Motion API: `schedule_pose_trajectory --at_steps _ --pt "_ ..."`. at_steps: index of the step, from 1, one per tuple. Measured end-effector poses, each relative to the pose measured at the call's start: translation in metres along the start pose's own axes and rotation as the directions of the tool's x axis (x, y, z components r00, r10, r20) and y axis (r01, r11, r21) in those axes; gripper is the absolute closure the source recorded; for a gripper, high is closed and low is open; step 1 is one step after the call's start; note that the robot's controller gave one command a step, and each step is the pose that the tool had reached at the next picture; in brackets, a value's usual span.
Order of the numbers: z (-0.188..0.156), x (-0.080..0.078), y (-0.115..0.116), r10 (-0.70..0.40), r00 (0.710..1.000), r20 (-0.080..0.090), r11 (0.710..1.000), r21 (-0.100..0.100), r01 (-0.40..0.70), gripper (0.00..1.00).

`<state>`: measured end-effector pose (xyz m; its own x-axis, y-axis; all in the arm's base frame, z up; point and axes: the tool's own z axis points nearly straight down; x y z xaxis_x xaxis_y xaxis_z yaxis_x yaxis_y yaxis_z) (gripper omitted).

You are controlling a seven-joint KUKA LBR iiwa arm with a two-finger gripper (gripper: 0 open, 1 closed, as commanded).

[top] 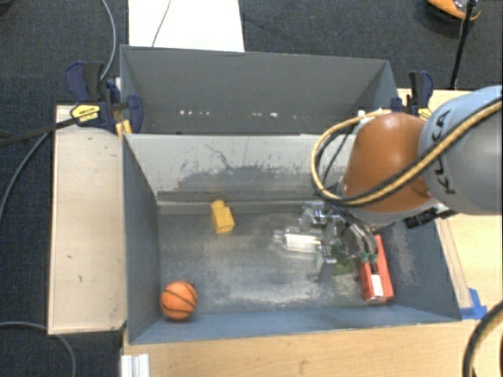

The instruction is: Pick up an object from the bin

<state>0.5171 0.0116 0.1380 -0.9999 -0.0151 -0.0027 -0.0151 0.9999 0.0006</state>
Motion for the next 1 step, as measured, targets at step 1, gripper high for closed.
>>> schedule_pose_trajectory --at_steps 1 --pt "0.0252 -0.0111 -0.0131 0.065 0.998 0.004 0.998 -0.001 -0.065 0.0"
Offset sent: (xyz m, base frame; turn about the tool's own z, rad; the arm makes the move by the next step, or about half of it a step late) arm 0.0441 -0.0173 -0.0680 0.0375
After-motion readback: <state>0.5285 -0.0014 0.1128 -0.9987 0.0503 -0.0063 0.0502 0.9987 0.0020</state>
